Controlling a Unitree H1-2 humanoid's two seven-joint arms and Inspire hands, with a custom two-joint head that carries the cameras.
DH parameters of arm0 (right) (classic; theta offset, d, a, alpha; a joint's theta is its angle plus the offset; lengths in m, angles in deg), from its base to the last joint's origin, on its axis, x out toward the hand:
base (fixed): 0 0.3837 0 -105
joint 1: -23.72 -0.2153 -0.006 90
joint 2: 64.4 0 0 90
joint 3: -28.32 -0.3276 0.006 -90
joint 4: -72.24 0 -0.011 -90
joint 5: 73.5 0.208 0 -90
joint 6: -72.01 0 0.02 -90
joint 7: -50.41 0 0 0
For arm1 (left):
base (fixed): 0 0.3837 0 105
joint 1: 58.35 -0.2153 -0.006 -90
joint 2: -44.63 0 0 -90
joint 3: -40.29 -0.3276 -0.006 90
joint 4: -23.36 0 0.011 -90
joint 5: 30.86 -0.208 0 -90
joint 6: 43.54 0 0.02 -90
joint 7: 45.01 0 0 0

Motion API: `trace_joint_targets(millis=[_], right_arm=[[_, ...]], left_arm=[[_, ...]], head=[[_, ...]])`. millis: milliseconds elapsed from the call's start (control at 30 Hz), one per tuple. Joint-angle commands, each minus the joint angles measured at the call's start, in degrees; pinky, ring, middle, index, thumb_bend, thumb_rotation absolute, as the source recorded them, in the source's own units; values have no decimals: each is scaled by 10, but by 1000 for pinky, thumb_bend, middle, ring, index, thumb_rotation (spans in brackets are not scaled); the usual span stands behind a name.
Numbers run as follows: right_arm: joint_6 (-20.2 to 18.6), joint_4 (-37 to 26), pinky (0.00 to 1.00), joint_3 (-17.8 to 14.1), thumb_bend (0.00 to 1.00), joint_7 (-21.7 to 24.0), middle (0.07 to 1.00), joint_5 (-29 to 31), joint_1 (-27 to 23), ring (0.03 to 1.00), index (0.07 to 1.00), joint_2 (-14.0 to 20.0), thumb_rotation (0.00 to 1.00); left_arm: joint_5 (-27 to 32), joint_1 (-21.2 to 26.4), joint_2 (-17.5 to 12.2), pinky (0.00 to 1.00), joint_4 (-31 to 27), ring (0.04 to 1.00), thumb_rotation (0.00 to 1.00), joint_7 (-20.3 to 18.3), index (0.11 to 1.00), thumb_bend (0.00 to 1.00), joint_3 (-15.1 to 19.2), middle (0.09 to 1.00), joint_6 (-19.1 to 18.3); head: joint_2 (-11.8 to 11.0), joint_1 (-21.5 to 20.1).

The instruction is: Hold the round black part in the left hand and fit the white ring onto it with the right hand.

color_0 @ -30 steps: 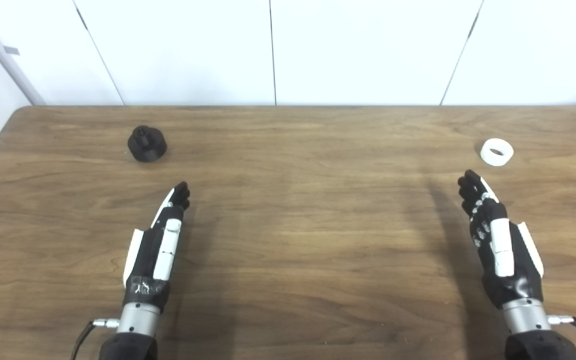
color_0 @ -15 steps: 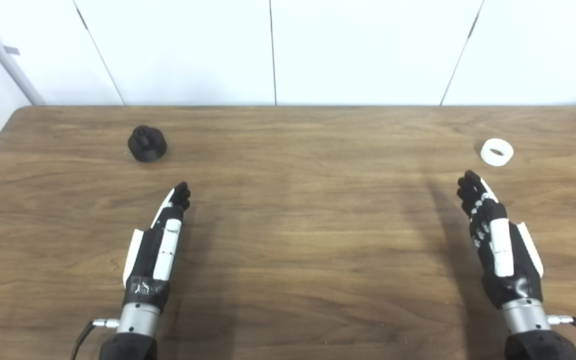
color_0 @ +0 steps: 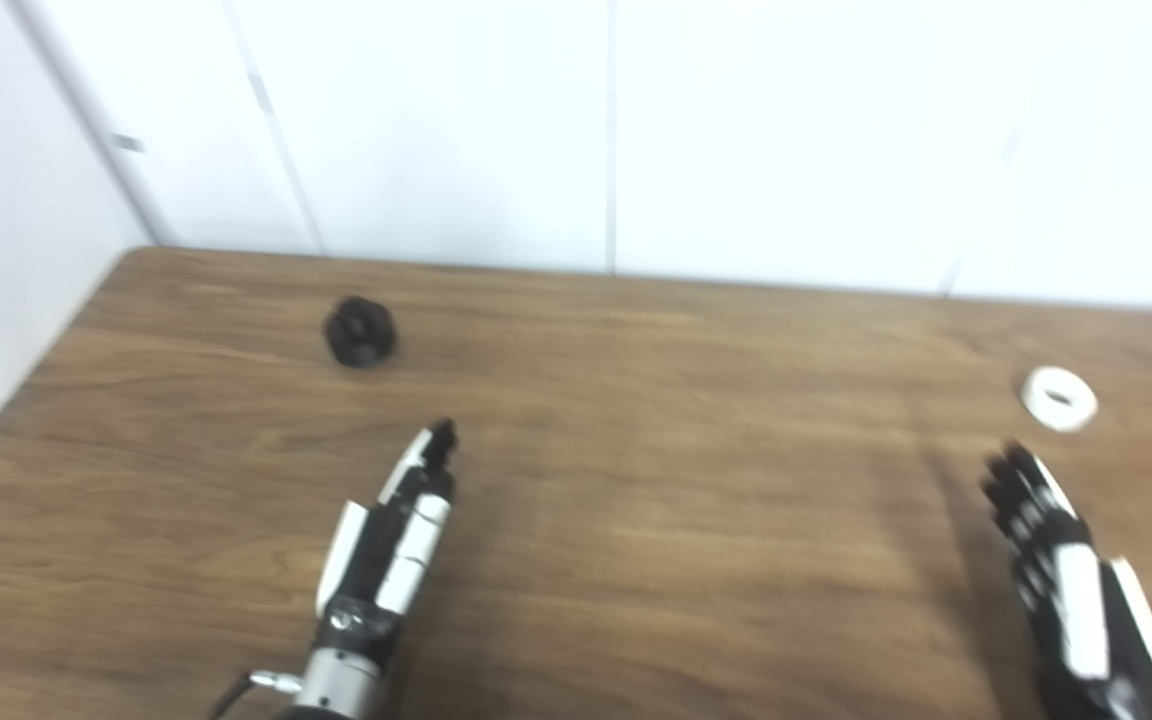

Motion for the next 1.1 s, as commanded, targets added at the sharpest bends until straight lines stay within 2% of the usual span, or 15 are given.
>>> trace_joint_targets(millis=[0, 200, 433, 533, 733, 800, 933, 1067], right_arm=[[35, -3, 1000, 0, 549, 13, 965, 17, 25, 974, 969, 21, 1000], [65, 25, 1000, -2, 518, 28, 990, 25, 19, 1000, 989, 24, 1000], [71, 37, 1000, -3, 471, 33, 997, 30, 14, 1000, 995, 24, 1000], [79, 45, 1000, -2, 487, 32, 993, 27, 12, 1000, 994, 22, 1000], [88, 52, 1000, 4, 440, 30, 982, 17, 10, 997, 992, 19, 1000], [80, 46, 1000, 5, 444, 27, 979, 13, 11, 993, 989, 18, 1000], [68, 38, 1000, 8, 469, 25, 980, 16, 13, 998, 983, 14, 1000], [57, 28, 1000, 10, 470, 21, 979, 15, 17, 998, 984, 11, 1000]], left_arm=[[-10, -19, 25, 1000, -3, 994, 907, 7, 969, 577, -5, 959, 14], [-13, -17, 24, 1000, 12, 998, 906, 17, 969, 578, -14, 963, 26], [-12, -15, 25, 1000, 24, 1000, 921, 17, 976, 566, -17, 971, 34], [-13, -15, 23, 1000, 26, 1000, 927, 16, 978, 566, -17, 975, 32], [-19, -14, 16, 1000, 30, 1000, 940, 14, 988, 554, -17, 984, 40], [-42, -13, 11, 1000, 30, 1000, 909, 18, 993, 546, -20, 989, 46], [-81, -16, 10, 976, 21, 976, 807, 30, 984, 632, -17, 972, 40], [-74, -11, 12, 992, 5, 977, 615, 38, 978, 690, -1, 970, 34]], head=[[-3, 6], [-15, 14], [-24, 18], [-27, 3], [-31, -6], [-32, -8], [-32, -10], [-30, -11]])
